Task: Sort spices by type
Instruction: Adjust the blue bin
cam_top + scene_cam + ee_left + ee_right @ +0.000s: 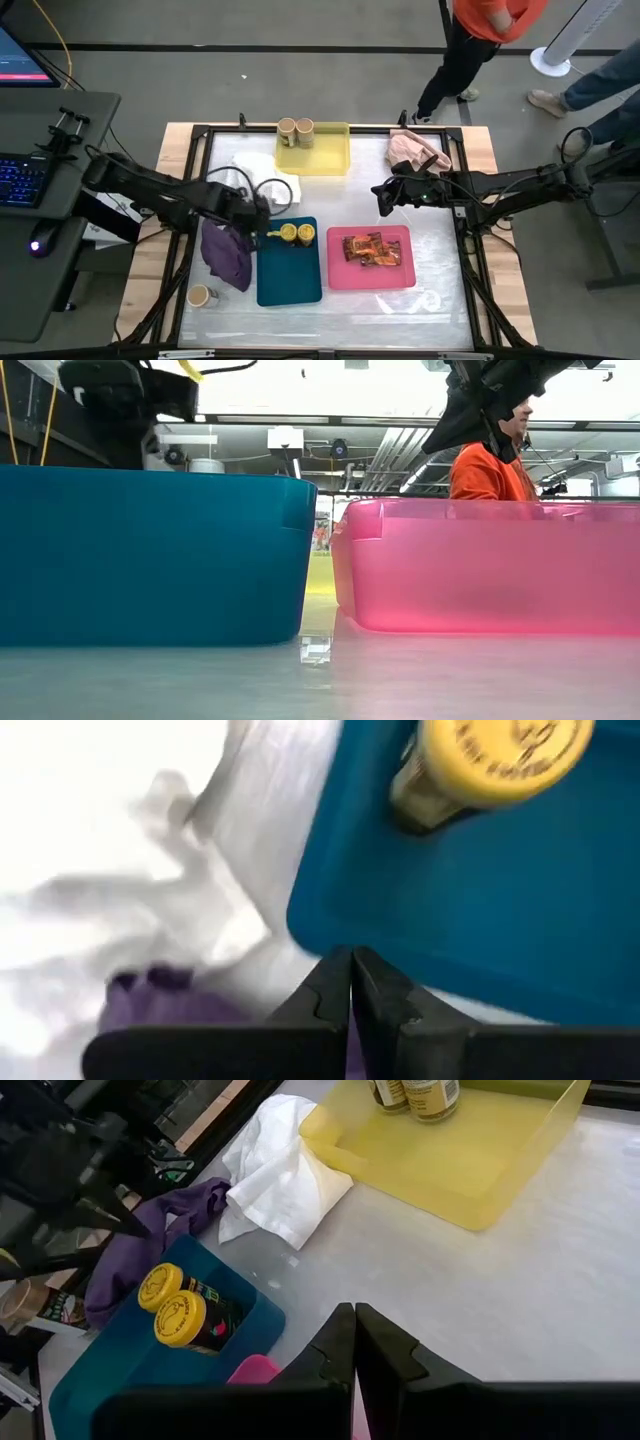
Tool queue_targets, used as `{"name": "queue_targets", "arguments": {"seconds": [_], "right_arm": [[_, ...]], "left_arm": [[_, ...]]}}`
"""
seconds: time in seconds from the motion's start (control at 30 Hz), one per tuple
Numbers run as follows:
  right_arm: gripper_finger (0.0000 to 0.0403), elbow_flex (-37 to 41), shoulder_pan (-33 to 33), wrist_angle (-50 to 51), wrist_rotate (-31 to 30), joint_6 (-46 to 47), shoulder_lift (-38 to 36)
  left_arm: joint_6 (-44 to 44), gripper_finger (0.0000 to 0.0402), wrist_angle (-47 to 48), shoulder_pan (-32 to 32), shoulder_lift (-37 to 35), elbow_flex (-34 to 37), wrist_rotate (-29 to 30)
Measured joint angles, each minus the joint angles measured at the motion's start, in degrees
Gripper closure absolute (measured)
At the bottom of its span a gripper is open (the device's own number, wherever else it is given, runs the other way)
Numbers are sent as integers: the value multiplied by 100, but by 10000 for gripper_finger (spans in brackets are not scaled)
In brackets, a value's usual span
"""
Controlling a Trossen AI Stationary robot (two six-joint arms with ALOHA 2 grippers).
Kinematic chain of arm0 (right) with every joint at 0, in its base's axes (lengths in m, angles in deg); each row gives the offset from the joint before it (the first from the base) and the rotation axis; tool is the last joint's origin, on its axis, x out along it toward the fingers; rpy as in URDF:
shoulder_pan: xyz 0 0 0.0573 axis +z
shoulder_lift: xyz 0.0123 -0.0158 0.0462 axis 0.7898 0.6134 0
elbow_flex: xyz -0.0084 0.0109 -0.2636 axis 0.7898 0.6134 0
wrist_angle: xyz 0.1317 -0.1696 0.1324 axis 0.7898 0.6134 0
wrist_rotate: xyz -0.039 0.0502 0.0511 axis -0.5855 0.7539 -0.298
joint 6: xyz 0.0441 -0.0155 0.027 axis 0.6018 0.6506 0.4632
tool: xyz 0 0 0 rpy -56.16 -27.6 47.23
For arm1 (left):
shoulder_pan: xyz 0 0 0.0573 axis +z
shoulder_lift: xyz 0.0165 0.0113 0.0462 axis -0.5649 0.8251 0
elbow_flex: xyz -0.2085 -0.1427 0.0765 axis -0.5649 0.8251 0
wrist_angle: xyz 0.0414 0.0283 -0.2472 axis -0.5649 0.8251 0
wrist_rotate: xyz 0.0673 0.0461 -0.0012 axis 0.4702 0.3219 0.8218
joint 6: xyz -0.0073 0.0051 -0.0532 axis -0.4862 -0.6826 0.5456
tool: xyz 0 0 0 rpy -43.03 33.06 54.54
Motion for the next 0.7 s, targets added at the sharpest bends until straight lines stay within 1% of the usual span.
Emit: {"name": "queue_targets", "arguments": {"seconds": [0.1, 0.2, 0.3, 0.47, 0.7], "right_arm": [[402, 0, 0, -4, -2, -2, 0], [402, 0, 0, 0, -2, -3, 0], [402, 0, 1, 4, -2, -3, 0], [402, 0, -1, 4, -2, -3, 0], [402, 0, -1, 5, -2, -3, 0]], "left_arm": [[442, 401, 35, 0, -212, 334, -355], [676, 401, -277, 0, -239, 803, -640], [970, 401, -612, 0, -237, 1174, -795], [1179, 401, -1006, 0, -239, 1413, -695], [1185, 402, -1468, 0, -239, 1441, -445]]}}
